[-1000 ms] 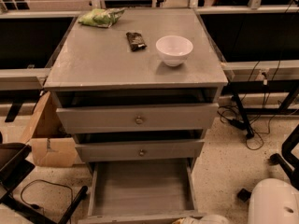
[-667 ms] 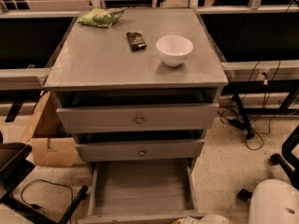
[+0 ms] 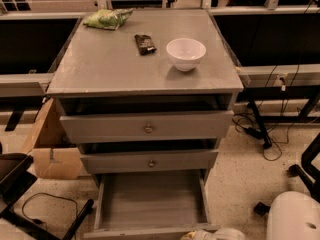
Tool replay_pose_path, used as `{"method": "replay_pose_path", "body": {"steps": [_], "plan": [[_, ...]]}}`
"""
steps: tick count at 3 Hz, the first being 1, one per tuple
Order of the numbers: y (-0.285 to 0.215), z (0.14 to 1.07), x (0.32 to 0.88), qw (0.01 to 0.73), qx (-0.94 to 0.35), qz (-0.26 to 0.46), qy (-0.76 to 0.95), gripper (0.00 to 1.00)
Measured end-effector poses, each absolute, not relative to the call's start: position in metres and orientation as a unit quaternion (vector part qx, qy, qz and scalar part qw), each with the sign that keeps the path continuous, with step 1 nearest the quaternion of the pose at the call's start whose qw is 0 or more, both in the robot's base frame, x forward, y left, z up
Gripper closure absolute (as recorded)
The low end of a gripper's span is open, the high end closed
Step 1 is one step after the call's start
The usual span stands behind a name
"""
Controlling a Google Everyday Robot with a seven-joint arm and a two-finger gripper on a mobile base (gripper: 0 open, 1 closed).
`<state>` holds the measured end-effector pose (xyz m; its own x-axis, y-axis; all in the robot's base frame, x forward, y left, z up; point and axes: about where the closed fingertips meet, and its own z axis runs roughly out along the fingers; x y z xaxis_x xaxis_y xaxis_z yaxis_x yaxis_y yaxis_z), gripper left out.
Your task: Close bottom drawer
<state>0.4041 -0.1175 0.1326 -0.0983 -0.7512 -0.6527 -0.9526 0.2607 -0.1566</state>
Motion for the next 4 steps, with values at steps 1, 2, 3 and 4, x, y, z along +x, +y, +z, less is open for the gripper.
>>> {"method": "replay_pose_path", "body": {"steps": [1,2,3,4], "plan": [[-0.115,0.143,0.421,0.338,-0.593,0.15,0.715,1.0],[-0.108,0.153,0.432,0.352,-0.597,0.151,0.705,1.0],[-0.097,0.163,0.447,0.369,-0.601,0.155,0.692,1.0],[-0.093,0.167,0.452,0.375,-0.603,0.156,0.687,1.0]]}}
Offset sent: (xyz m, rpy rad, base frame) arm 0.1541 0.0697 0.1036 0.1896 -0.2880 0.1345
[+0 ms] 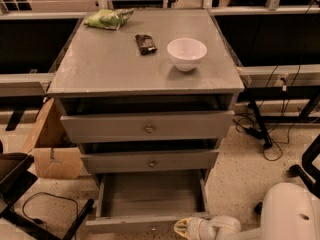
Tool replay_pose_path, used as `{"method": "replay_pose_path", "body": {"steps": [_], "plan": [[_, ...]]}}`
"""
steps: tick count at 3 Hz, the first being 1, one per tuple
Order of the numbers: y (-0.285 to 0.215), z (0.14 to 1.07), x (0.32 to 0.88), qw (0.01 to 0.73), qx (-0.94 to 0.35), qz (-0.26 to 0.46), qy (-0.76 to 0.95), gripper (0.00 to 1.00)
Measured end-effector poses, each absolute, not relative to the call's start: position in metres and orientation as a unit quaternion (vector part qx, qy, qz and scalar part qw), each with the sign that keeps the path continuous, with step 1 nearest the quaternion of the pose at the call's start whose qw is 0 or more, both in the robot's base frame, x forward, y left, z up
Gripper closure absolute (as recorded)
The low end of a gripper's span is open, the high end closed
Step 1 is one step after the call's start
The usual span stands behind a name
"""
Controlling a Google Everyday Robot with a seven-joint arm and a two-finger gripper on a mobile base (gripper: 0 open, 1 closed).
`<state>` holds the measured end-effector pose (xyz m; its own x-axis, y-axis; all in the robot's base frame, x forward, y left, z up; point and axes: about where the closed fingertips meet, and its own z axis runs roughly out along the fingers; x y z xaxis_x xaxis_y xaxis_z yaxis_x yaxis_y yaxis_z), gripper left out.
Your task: Close bottom drawer
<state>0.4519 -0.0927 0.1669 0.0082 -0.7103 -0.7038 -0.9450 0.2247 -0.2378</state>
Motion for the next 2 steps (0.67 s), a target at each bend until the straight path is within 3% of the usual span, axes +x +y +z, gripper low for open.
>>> {"method": "replay_pose_path", "body": {"steps": [1,2], "plan": [[-0.0843,0.1738,0.4619,0.387,-0.605,0.159,0.677,0.97],[-0.0843,0.1738,0.4619,0.387,-0.605,0.16,0.677,0.74]]}}
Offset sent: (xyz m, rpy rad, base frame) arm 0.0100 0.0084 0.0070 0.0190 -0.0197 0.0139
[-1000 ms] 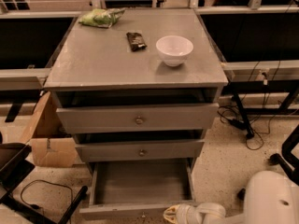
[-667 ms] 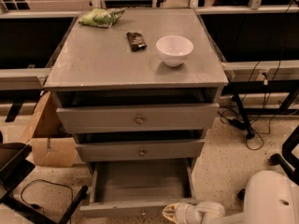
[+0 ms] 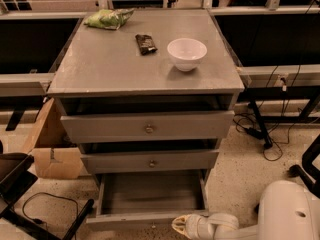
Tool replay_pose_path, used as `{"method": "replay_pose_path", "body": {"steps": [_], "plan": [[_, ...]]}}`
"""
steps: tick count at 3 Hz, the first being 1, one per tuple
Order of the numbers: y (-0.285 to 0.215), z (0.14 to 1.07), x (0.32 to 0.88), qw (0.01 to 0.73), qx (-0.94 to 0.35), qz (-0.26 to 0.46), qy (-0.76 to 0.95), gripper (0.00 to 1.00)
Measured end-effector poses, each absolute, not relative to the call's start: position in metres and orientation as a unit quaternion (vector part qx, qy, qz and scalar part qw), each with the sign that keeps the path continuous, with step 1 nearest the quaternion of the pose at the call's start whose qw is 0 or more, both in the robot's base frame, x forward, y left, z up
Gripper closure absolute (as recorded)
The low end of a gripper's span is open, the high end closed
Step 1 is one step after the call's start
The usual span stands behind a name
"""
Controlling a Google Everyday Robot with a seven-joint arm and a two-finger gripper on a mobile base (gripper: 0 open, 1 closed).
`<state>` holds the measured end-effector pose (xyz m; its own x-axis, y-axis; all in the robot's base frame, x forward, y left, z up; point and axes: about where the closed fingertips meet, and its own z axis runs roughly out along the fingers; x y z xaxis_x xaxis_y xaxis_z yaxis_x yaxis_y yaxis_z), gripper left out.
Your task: Close bottom drawer
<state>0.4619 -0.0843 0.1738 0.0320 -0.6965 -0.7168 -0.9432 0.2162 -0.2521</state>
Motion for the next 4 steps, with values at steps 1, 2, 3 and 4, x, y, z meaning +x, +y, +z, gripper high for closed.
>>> {"method": "replay_pose_path", "body": {"steps": [1,2,3,4], "plan": [[-0.0843,0.1738,0.4619,0.387,-0.605,0.16,0.677,0.51],[-0.0843,0.1738,0.4619,0.387,-0.605,0.16,0.677,0.28],[-0.0842,0.1738,0.4619,0.387,-0.605,0.16,0.677,0.05],[-0.0842,0.1738,0.4619,0.387,-0.605,0.16,0.677,0.0]]}}
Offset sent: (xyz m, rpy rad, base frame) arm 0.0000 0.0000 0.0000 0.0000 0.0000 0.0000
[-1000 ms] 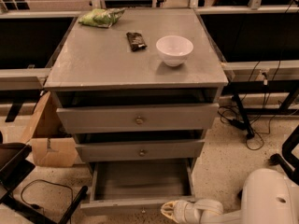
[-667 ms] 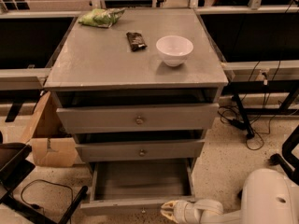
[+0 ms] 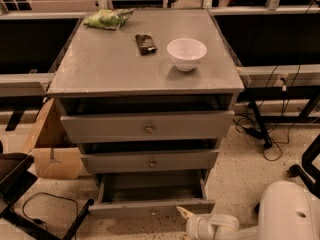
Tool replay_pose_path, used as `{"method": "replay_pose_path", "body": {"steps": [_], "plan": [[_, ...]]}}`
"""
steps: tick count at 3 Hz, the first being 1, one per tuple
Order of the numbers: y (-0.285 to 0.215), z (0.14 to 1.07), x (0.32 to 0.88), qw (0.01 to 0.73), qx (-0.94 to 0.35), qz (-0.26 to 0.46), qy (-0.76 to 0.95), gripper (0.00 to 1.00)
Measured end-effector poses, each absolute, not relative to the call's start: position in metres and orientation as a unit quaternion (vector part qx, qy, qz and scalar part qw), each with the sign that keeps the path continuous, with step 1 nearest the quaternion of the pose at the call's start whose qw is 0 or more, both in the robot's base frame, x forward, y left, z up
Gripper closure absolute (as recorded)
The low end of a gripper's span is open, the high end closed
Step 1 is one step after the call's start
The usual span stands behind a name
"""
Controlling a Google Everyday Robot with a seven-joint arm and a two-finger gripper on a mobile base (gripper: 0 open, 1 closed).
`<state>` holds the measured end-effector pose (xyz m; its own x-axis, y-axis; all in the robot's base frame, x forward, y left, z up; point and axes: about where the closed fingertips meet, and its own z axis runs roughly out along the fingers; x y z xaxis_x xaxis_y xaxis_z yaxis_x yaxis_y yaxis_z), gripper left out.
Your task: Close bottom drawer
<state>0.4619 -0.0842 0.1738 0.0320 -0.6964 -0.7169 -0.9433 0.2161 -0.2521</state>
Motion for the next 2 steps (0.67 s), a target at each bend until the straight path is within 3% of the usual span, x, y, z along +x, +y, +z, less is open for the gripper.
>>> {"method": "replay_pose_path", "body": {"steps": [1,2], "plan": [[-0.0841,0.1738,0.4618,0.387,-0.605,0.16,0.677,0.0],[-0.0833,0.1697,0.4619,0.385,-0.604,0.161,0.679,0.27]]}}
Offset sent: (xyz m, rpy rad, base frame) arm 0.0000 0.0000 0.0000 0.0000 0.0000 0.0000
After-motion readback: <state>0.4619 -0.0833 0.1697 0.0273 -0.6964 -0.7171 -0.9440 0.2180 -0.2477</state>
